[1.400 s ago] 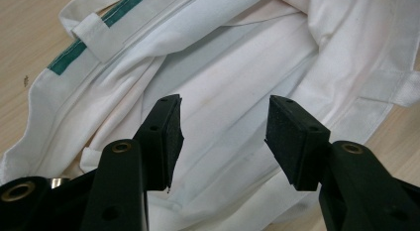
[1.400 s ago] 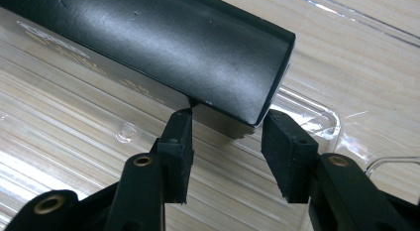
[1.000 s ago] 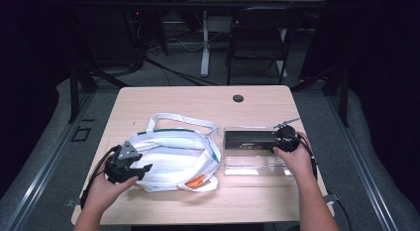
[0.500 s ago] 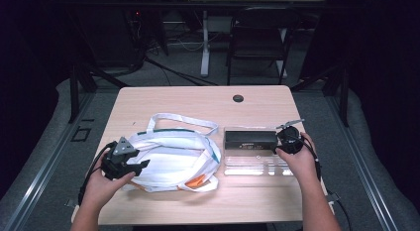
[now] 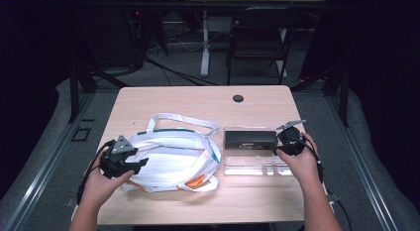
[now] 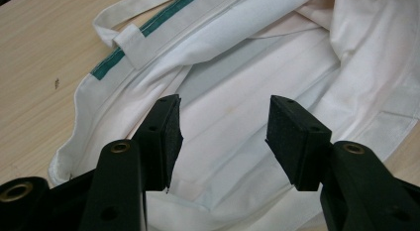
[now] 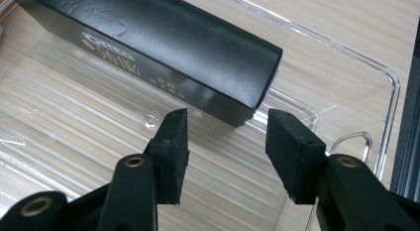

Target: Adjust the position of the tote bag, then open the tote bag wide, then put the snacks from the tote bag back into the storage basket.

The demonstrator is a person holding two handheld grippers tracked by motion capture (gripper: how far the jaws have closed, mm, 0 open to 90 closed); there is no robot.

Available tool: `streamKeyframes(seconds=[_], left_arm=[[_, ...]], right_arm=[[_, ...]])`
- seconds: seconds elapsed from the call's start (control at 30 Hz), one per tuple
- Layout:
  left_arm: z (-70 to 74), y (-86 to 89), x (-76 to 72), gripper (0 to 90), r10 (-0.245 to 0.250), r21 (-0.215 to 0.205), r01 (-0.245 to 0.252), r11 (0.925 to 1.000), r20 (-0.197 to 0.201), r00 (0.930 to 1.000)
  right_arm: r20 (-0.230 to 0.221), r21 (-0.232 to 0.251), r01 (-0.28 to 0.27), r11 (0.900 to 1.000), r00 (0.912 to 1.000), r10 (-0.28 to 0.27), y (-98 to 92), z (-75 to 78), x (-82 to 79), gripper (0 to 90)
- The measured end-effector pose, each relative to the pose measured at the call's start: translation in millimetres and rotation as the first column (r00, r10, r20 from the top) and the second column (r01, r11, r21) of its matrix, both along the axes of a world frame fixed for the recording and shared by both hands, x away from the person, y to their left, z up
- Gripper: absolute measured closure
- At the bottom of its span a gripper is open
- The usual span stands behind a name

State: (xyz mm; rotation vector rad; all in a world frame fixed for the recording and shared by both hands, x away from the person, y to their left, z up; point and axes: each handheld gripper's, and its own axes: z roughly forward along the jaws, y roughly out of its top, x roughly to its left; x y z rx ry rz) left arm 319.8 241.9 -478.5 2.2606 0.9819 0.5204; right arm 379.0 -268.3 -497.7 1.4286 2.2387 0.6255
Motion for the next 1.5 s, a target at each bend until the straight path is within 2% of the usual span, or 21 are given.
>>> streamKeyframes(seconds=[0.17,0.63,0.77,0.87,1.1,1.3,1.37,1.5], left_arm=[[-1.3,-1.1,0.7,47.5,-0.005,0.003,0.005,1.0000,-0.004,1.0000],[-2.4,-11.5,7.4,47.5,-0.034,0.005,0.034,0.9994,-0.008,0.9994],[-3.7,-14.3,9.8,47.5,-0.052,-0.009,0.052,0.9986,-0.008,0.9986],[-5.9,-16.2,13.5,47.5,-0.061,-0.001,0.061,0.9981,-0.014,0.9980],[-7.2,-19.0,14.6,47.5,-0.080,-0.004,0.080,0.9968,-0.014,0.9967],[-7.1,-23.8,13.6,47.5,-0.093,0.000,0.093,0.9957,-0.013,0.9956],[-7.5,-26.4,13.6,47.5,-0.097,-0.001,0.097,0.9953,-0.013,0.9952],[-8.4,-30.5,13.5,47.3,-0.104,-0.005,0.104,0.9945,-0.009,0.9945]], right_arm=[[0.000,0.001,-0.007,1.000,1.0000,0.007,2.9,4.5,-3.6,51.3],[0.035,0.026,-0.088,0.996,0.9956,0.087,19.0,26.4,-24.5,51.3],[0.035,0.035,-0.105,0.994,0.9940,0.103,22.9,28.5,-28.8,51.3],[0.038,0.052,-0.127,0.991,0.9914,0.125,28.9,27.5,-31.4,51.3],[0.037,0.053,-0.206,0.977,0.9783,0.204,52.7,26.0,-39.6,51.5],[0.041,0.061,-0.283,0.957,0.9590,0.280,73.4,25.0,-44.9,52.0],[0.040,0.055,-0.297,0.953,0.9545,0.295,80.8,22.1,-46.7,52.3],[0.022,0.036,-0.343,0.939,0.9392,0.343,99.6,15.9,-52.1,52.5]])
